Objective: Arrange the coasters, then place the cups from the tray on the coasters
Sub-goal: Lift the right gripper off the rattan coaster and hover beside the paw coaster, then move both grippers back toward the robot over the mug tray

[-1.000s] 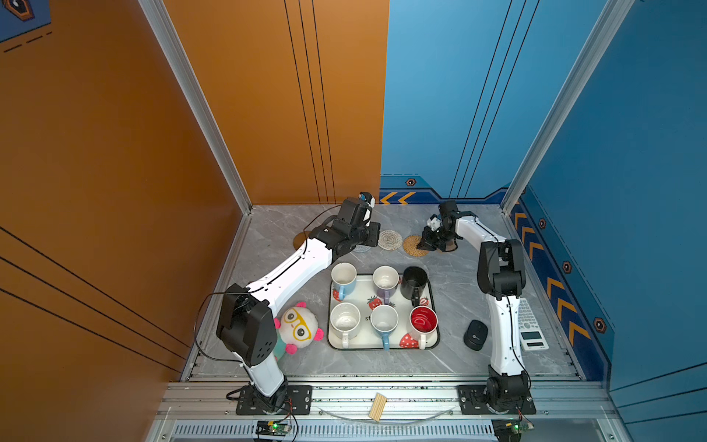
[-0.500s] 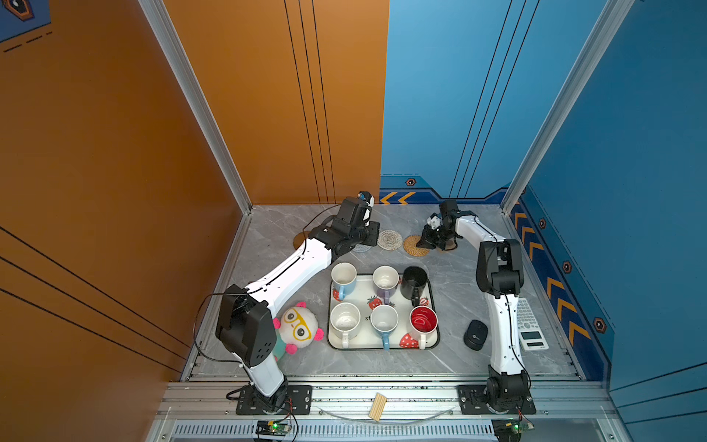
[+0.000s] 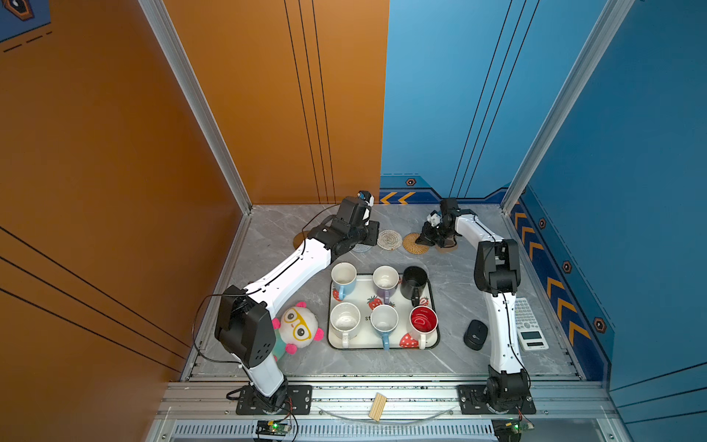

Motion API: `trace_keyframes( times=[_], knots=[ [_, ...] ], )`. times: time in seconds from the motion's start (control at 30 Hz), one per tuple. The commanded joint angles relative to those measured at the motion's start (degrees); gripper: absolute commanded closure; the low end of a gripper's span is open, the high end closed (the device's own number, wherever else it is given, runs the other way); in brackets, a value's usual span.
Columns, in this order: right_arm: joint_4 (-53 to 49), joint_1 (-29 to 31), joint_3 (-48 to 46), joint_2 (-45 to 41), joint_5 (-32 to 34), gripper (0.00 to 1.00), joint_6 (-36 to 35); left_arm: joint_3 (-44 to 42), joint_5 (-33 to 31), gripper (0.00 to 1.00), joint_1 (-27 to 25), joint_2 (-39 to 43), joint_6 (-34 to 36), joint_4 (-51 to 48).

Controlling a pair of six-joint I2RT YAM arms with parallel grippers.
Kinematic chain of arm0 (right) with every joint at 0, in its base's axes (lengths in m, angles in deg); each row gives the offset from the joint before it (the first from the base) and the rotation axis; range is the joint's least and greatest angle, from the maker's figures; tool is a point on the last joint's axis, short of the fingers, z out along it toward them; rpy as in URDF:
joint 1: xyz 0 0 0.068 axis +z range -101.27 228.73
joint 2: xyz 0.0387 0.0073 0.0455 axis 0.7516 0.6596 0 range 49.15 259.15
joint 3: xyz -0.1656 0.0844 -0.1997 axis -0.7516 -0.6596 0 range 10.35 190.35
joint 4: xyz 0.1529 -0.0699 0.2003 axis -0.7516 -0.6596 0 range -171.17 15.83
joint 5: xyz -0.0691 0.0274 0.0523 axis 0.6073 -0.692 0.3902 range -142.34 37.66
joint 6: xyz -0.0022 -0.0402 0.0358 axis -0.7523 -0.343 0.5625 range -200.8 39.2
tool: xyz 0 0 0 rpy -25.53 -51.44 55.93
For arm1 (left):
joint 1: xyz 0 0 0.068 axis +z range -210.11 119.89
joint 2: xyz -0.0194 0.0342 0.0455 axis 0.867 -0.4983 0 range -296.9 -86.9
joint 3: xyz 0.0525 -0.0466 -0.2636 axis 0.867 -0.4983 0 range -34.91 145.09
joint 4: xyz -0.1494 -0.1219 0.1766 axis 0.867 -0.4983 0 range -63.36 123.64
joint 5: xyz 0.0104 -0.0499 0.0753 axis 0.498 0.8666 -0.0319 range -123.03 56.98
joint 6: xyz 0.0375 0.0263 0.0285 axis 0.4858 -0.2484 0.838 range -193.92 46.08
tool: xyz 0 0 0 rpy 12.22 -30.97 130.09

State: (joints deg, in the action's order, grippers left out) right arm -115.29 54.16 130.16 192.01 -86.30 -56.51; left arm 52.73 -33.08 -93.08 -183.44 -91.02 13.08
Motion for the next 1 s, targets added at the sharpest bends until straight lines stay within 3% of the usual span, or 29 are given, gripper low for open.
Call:
trace_keyframes(
  times=[0.0,0.4,0.73,0.97],
  knots=[
    [-0.8,-0.5,0.66,3.6,2.84,1.0,0.89,-0.27,-1.62,0.94,-0.43,2.13,1.11,-0.27],
    [-0.03,-0.7,1.66,2.27,0.72,1.0,1.46,-0.62,-1.99,0.94,-0.43,2.75,1.02,-0.36],
    [2.6,-0.91,-0.08,-5.5,-2.21,1.0,1.99,-2.08,-2.84,0.93,-0.61,5.34,1.37,-0.27],
    [5.79,-0.38,-7.78,-15.14,-1.6,1.0,1.99,-4.84,-3.29,0.92,-0.66,8.71,1.46,1.03]
  ],
)
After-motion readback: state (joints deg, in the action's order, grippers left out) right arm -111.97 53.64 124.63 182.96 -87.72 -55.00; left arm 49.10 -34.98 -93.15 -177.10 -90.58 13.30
